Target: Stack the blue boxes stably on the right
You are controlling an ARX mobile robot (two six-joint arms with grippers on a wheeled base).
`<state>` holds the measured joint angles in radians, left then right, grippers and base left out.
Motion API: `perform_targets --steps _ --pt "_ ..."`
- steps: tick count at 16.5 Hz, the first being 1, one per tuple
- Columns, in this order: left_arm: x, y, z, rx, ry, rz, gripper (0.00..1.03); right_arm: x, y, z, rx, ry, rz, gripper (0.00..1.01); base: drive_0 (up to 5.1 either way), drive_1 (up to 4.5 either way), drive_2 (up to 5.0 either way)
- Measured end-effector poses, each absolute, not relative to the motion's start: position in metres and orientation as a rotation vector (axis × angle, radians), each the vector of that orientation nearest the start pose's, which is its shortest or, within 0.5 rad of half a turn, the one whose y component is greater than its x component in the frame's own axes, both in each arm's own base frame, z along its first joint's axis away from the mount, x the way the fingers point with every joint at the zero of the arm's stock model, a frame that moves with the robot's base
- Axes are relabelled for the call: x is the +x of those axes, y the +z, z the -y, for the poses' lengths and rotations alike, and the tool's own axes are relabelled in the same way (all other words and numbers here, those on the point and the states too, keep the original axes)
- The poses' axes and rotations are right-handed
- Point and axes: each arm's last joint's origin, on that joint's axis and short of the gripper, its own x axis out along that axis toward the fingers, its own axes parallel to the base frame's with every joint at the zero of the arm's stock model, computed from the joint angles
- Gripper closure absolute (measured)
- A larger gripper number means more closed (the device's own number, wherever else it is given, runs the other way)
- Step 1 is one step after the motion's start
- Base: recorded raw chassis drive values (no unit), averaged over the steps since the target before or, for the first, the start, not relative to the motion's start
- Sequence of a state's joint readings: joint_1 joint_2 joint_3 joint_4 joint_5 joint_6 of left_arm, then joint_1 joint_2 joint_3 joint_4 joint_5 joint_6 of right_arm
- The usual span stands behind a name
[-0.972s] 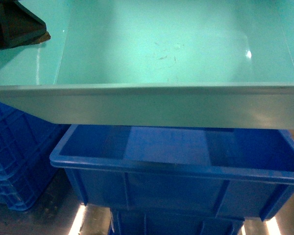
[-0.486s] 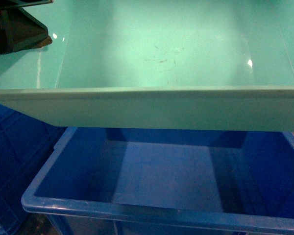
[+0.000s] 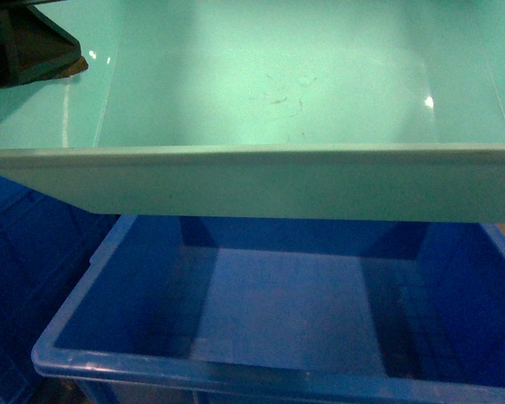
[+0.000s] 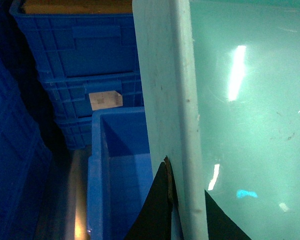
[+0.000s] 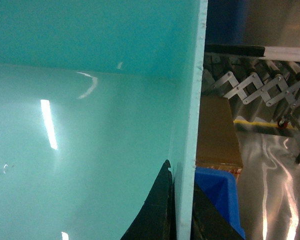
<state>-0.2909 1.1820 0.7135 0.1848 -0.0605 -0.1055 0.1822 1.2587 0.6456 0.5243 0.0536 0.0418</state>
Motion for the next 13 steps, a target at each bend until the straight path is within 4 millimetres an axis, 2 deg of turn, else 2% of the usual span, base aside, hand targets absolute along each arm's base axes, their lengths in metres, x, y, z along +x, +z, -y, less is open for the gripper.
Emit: perform_targets --steps 4,13 --pt "0.2479 0.2632 0.0724 -0.054 -0.214 -0.296 1.01 0.2659 0.2537 -0.0474 0.031 0.126 -0.097 0.99 0.0 4.27 -4.3" --pt "0.2487 0.2622 0.0726 -0.053 -0.213 -0.298 1.01 0.2662 0.2531 -0.0475 0.029 0.126 -0.099 0.99 0.0 0.0 0.0"
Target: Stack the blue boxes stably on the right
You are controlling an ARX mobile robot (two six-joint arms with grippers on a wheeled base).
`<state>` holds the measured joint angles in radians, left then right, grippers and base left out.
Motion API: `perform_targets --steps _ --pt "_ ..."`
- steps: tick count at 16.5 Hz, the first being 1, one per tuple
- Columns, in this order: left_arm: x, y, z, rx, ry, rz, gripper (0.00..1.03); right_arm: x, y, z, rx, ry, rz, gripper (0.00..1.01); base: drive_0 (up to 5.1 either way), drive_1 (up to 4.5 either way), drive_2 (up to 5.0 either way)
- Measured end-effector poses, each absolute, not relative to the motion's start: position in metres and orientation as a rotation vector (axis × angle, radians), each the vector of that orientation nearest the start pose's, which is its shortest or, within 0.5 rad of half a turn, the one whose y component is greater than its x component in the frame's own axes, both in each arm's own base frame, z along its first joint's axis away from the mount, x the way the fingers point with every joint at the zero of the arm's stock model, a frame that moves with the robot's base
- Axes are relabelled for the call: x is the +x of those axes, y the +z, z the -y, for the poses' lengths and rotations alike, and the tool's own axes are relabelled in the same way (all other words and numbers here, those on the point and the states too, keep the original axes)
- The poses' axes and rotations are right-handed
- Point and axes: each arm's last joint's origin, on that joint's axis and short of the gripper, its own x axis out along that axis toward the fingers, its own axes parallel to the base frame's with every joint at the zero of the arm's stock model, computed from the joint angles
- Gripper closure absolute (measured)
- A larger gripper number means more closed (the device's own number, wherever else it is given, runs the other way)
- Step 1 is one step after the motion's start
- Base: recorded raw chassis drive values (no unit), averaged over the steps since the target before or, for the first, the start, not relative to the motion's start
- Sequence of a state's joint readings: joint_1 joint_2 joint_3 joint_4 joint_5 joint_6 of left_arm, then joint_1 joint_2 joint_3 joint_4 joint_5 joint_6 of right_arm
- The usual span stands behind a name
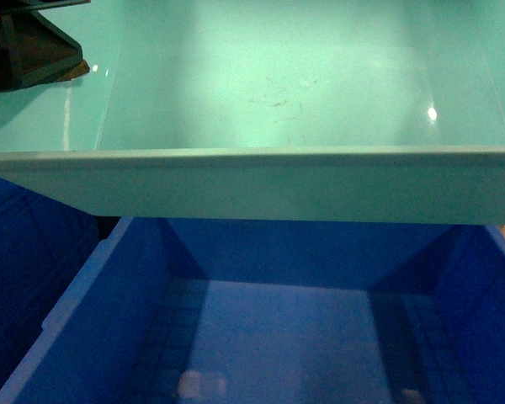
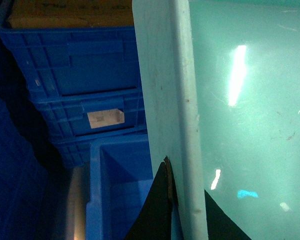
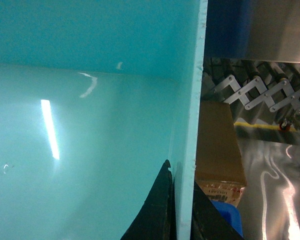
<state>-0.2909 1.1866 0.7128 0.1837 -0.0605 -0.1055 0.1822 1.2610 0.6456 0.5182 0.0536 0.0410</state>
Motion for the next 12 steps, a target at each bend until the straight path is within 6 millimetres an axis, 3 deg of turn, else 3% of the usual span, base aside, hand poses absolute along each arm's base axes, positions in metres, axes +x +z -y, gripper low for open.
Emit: perform_targets --steps 2,5,7,8,12 --pt "0.249 0.262 0.073 -0.053 -0.213 -0.302 1.01 0.27 0.247 -0.048 0.02 0.122 -0.125 0.99 0.0 0.0 0.0" --pt "0.271 0.254 0.071 -0.065 -0.215 -0.316 1.01 0.278 0.238 -0.047 0.019 0.115 -0.137 0.99 0.0 0.0 0.0" --pt "0.271 0.25 0.075 -0.069 -0.212 -0.359 1.01 0.283 0.228 -0.044 0.023 0.117 -0.179 0.99 0.0 0.0 0.0" --pt "0.269 0.237 0.085 -0.07 -0.198 -0.433 1.01 0.287 0.208 -0.036 0.027 0.129 -0.259 0.99 0.0 0.0 0.0" --pt "0.276 0.196 0.097 -0.078 -0.192 -0.59 1.01 0.293 0.17 -0.028 0.036 0.145 -0.408 0.99 0.0 0.0 0.0"
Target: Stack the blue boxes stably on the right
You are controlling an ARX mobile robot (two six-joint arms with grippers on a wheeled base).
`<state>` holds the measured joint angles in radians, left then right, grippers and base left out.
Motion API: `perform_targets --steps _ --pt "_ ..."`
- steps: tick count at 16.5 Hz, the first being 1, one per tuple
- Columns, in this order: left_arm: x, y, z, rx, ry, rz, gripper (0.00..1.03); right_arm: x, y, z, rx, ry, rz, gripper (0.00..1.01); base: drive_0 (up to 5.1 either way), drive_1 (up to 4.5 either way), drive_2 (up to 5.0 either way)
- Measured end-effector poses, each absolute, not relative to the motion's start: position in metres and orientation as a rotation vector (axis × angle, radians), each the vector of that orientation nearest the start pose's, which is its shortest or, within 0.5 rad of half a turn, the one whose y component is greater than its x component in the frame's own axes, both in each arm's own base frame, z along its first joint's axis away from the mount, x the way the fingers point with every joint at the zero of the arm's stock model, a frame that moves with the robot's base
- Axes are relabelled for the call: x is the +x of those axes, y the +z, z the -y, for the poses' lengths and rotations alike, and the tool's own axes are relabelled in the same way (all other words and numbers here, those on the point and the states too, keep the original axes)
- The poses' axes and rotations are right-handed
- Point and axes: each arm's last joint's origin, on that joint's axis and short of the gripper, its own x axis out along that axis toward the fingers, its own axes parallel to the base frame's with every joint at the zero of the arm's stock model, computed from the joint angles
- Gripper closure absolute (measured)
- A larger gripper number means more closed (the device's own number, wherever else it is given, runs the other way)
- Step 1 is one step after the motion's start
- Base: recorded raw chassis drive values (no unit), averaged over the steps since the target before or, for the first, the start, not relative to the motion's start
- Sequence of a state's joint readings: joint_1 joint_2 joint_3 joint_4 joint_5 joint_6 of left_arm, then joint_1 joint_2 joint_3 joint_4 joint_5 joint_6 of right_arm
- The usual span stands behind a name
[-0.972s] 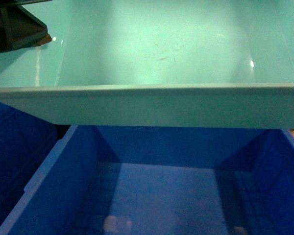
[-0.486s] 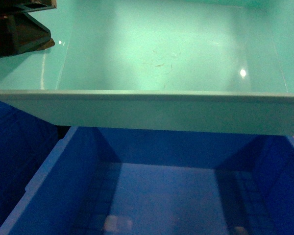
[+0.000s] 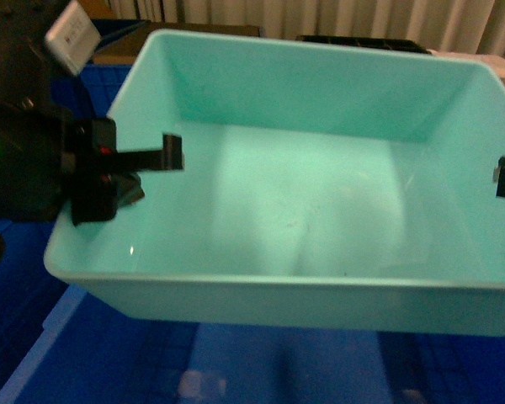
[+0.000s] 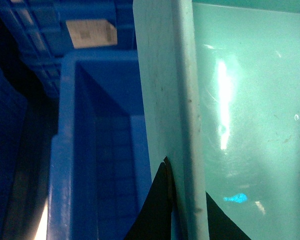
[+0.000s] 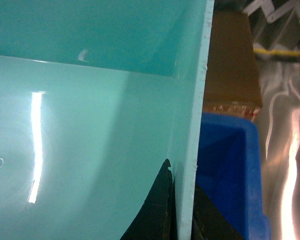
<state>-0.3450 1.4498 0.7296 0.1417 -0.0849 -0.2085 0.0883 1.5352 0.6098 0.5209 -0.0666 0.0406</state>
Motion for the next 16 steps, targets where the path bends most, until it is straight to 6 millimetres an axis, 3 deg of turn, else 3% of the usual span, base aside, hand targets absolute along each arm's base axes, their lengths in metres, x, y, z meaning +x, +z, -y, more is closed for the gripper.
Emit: perform_targets --steps 4,7,10,12,16 --pt "0.291 0.156 0.11 -0.068 -0.189 -0.765 1.01 0.305 0.128 -0.018 0.058 0.138 -0.611 0.99 0.0 0.0 0.0" --pt "0.302 0.148 0.115 -0.073 -0.17 -0.809 1.01 0.314 0.118 -0.015 0.05 0.147 -0.637 0.99 0.0 0.0 0.0" --pt "0.298 0.136 0.116 -0.101 -0.147 -0.878 1.01 0.311 0.103 -0.013 0.042 0.157 -0.685 0.99 0.0 0.0 0.0" --pt "0.283 0.109 0.112 -0.135 -0.132 -0.947 1.01 0.301 0.087 -0.024 0.016 0.169 -0.724 0.99 0.0 0.0 0.0" --pt "0.289 0.106 0.108 -0.144 -0.132 -0.947 1.01 0.303 0.084 -0.028 0.002 0.164 -0.716 0.99 0.0 0.0 0.0"
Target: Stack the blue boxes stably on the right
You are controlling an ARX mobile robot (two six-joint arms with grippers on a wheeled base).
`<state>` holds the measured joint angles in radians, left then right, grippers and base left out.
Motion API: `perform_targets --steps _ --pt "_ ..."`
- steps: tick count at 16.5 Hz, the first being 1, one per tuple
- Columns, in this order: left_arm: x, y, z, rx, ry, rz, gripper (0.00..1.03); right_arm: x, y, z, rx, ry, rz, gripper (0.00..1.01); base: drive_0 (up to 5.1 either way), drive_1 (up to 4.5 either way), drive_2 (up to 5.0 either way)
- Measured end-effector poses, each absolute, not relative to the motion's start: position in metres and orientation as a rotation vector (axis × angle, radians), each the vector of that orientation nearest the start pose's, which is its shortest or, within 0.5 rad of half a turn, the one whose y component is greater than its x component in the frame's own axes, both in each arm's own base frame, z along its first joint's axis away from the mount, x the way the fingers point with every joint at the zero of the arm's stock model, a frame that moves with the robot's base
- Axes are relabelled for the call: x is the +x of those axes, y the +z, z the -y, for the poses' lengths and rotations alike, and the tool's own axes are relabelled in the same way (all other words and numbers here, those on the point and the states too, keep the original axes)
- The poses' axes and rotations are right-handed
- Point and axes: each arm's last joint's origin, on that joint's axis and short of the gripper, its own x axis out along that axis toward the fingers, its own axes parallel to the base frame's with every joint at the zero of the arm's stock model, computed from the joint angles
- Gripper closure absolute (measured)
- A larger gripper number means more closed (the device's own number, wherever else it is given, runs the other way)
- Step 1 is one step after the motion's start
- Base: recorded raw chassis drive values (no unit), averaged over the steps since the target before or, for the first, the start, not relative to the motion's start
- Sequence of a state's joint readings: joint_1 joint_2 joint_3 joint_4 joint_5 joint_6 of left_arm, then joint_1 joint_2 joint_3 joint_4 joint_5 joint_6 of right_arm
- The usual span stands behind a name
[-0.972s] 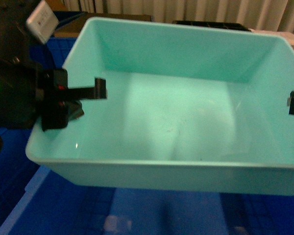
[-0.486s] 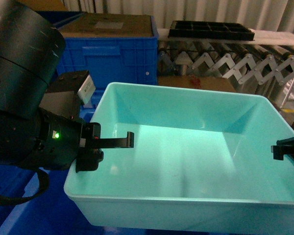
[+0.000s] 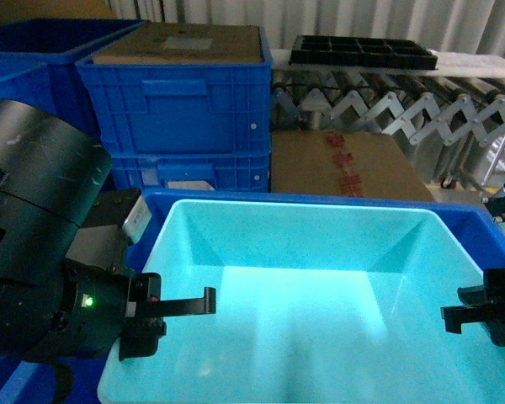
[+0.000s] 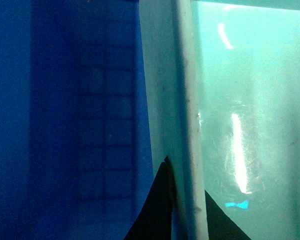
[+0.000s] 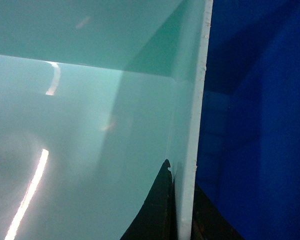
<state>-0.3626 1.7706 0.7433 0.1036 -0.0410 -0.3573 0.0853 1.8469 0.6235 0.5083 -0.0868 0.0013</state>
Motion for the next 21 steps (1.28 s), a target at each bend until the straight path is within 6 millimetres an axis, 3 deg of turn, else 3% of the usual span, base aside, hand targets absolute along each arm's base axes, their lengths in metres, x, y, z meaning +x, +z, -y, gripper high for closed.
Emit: perform_targets --steps 4,10,15,21 --pt "0.294 0.106 0.11 -0.141 -0.137 -0.938 1.01 0.306 0.084 -0.025 0.002 0.152 -0.709 0.99 0.0 0.0 0.0" --pt "0.297 0.085 0.117 -0.144 -0.142 -0.997 1.01 0.306 0.065 -0.024 -0.023 0.16 -0.758 0.99 0.0 0.0 0.0" --pt "0.31 0.079 0.122 -0.143 -0.136 -0.999 1.01 0.32 0.063 -0.024 -0.048 0.169 -0.756 0.99 0.0 0.0 0.0" --pt "0.326 0.079 0.111 -0.132 -0.125 -0.995 1.01 0.333 0.061 -0.037 -0.054 0.171 -0.757 0.99 0.0 0.0 0.0"
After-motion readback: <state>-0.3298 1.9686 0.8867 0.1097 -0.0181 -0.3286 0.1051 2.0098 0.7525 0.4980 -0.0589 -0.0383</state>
